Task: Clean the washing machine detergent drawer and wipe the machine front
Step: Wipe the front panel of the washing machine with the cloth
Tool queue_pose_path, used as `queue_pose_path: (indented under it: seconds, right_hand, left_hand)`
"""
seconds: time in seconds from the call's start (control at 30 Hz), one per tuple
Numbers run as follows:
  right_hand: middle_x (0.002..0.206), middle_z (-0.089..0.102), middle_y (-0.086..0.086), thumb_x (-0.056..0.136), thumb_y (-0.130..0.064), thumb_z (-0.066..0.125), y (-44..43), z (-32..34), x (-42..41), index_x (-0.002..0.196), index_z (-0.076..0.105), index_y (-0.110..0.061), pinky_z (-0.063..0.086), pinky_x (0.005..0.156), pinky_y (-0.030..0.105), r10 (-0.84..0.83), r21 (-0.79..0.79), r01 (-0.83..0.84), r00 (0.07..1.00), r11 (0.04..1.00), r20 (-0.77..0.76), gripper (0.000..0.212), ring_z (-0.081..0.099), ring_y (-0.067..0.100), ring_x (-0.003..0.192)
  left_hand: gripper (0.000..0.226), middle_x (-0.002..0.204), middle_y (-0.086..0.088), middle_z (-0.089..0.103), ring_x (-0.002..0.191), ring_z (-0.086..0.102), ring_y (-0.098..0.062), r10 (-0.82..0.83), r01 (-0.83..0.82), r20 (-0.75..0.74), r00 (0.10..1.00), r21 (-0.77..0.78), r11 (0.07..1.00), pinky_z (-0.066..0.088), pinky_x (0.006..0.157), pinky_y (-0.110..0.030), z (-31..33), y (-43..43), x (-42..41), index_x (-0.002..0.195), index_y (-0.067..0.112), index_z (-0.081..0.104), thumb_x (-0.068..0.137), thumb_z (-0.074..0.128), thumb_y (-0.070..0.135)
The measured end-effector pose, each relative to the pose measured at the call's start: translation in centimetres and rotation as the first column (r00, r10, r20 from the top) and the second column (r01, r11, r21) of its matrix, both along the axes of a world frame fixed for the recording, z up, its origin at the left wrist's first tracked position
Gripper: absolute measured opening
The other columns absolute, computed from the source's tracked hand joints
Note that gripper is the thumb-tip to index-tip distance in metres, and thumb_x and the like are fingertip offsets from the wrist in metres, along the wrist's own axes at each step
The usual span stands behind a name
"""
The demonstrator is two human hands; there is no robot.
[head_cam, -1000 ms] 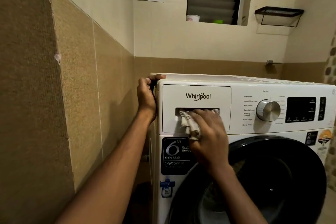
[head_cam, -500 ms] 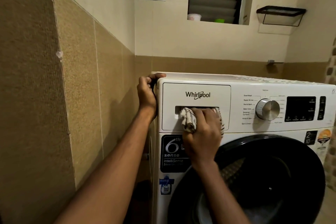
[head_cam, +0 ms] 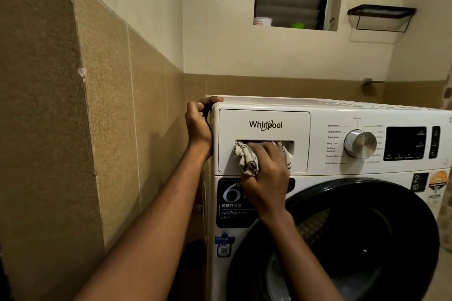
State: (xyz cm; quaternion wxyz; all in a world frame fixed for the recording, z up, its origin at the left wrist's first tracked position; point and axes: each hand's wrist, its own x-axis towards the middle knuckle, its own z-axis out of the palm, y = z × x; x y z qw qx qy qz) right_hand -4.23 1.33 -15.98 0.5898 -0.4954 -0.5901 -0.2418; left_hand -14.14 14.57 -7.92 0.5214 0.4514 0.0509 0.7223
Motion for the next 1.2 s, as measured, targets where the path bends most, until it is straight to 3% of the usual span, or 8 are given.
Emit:
queue_pose_path:
  seconds: [0.23,0.37,0.53,0.67,0.87,0.97,1.1,1.2]
  right_hand:
    - [0.117,0.067,0.012,0.073,-0.018,0.053,-0.2,-0.8,-0.1,0.118,0.067,-0.007,0.03,0.116,0.043,-0.229,-0.067,0.229,0.973,0.971,-0.004,0.048,0.058,0.033,0.116]
    - [0.13,0.064,0.005,0.064,-0.015,0.048,-0.5,-1.0,-1.1,0.126,0.066,-0.016,0.02,0.119,0.042,-0.048,-0.131,0.044,0.999,0.99,-0.024,0.065,0.047,0.027,0.132]
    - [0.114,0.071,-0.007,0.069,-0.007,0.056,-1.1,-0.1,2.9,0.107,0.075,-0.017,0.034,0.109,0.045,0.242,-0.082,-0.243,0.97,0.967,-0.014,0.044,0.058,0.018,0.118]
    - [0.124,0.067,0.005,0.079,-0.019,0.045,-1.1,-1.4,2.2,0.121,0.068,-0.014,0.031,0.115,0.044,-0.088,-0.033,0.092,0.992,0.995,0.092,0.049,0.053,0.028,0.126]
    - [0.109,0.069,0.0,0.068,-0.012,0.056,-0.5,0.3,2.5,0.108,0.071,-0.015,0.042,0.094,0.041,0.128,-0.093,-0.117,0.983,0.989,0.128,0.043,0.06,0.023,0.104]
    - [0.101,0.069,0.002,0.075,-0.02,0.053,-0.9,0.6,4.2,0.103,0.07,-0.013,0.044,0.082,0.036,0.01,-0.052,0.002,0.976,0.999,0.219,0.034,0.061,0.025,0.093]
    - [0.108,0.063,0.009,0.067,-0.011,0.058,-0.7,-0.3,1.6,0.113,0.064,-0.011,0.042,0.091,0.04,-0.243,-0.075,0.259,0.955,0.963,0.171,0.047,0.058,0.029,0.104]
    - [0.111,0.06,0.011,0.069,-0.019,0.037,-1.0,-0.6,-0.4,0.116,0.06,-0.011,0.044,0.086,0.043,-0.333,-0.141,0.342,0.939,0.929,0.086,0.053,0.055,0.032,0.111]
  left_hand:
    - [0.045,0.078,-0.007,0.074,0.086,0.063,-0.023,0.023,-0.023,-0.005,1.0,0.007,1.0,0.048,0.076,-0.03,0.1,-0.4,-0.1,0.058,0.014,0.074,0.073,0.036,0.029]
    - [0.044,0.076,-0.007,0.073,0.085,0.063,-0.023,0.031,-0.031,0.004,1.0,0.009,0.999,0.048,0.077,-0.03,0.2,-0.5,0.1,0.057,0.013,0.073,0.073,0.036,0.03]
    - [0.045,0.078,-0.006,0.073,0.085,0.063,-0.023,0.016,-0.016,-0.003,1.0,0.015,1.0,0.047,0.077,-0.031,0.0,-0.5,0.1,0.06,0.014,0.074,0.075,0.035,0.029]
    - [0.043,0.079,-0.007,0.073,0.09,0.063,-0.026,0.031,-0.031,-0.001,1.0,0.008,0.999,0.046,0.084,-0.034,0.1,-0.5,0.0,0.06,0.014,0.074,0.074,0.036,0.029]
    - [0.048,0.079,-0.005,0.073,0.085,0.063,-0.023,0.033,-0.033,-0.009,0.999,0.018,0.999,0.046,0.079,-0.032,0.0,-0.3,0.1,0.061,0.015,0.074,0.081,0.032,0.025]
    - [0.046,0.079,-0.005,0.073,0.082,0.063,-0.021,0.048,-0.048,-0.017,0.999,0.023,0.999,0.048,0.076,-0.03,0.0,-0.6,0.0,0.06,0.016,0.073,0.079,0.032,0.026]
    - [0.047,0.08,-0.006,0.074,0.085,0.064,-0.022,0.077,-0.076,-0.036,0.996,0.013,0.997,0.048,0.078,-0.03,0.1,-0.6,-0.1,0.06,0.016,0.074,0.08,0.033,0.027]
    - [0.054,0.078,-0.005,0.074,0.082,0.066,-0.019,0.08,-0.08,-0.026,0.996,0.016,0.997,0.049,0.076,-0.029,0.1,-0.6,0.0,0.06,0.016,0.073,0.088,0.028,0.021]
